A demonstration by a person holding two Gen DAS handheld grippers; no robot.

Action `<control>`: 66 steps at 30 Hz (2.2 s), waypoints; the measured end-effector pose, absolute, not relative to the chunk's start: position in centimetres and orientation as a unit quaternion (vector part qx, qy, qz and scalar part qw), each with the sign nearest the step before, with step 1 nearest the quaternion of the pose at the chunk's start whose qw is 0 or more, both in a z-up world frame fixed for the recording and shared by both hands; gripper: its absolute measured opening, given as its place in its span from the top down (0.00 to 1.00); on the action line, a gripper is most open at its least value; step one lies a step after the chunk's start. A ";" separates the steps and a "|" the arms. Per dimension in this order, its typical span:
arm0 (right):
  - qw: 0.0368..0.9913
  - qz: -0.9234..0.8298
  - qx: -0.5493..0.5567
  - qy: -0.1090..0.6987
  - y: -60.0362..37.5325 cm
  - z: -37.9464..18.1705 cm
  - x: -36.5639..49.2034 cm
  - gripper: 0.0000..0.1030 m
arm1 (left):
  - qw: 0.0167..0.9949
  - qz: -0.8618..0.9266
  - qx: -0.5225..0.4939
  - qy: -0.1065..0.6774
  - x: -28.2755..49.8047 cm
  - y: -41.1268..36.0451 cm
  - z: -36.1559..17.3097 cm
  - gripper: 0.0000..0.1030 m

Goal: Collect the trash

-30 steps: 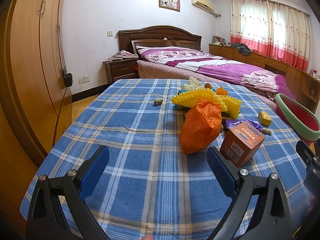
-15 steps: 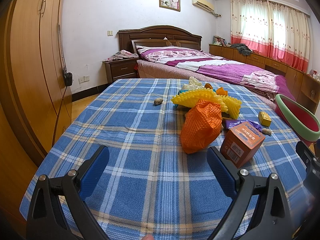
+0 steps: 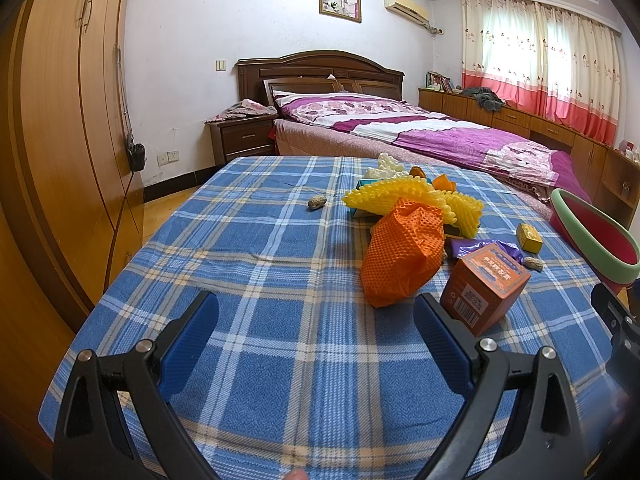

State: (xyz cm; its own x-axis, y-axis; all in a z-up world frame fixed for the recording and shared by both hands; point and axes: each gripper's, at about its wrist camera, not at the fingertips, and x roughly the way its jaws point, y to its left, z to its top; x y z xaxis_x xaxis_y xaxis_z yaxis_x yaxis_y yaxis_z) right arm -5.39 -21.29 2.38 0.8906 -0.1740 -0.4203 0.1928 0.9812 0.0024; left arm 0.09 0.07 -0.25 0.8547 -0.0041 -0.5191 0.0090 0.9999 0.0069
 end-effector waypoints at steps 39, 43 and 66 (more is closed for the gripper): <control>0.961 -0.074 0.101 0.248 -24.6 5.4 -4.3 0.00 | 0.940 -0.073 -0.009 0.334 5.5 -2.2 1.5 0.10; 0.953 -0.068 0.126 0.267 -25.2 5.0 -3.8 0.00 | 0.936 -0.085 0.004 0.342 6.8 -3.1 1.2 0.15; 0.951 -0.033 0.103 0.288 -23.5 6.7 -3.4 0.00 | 0.908 -0.166 -0.056 0.381 6.8 -2.3 1.3 0.80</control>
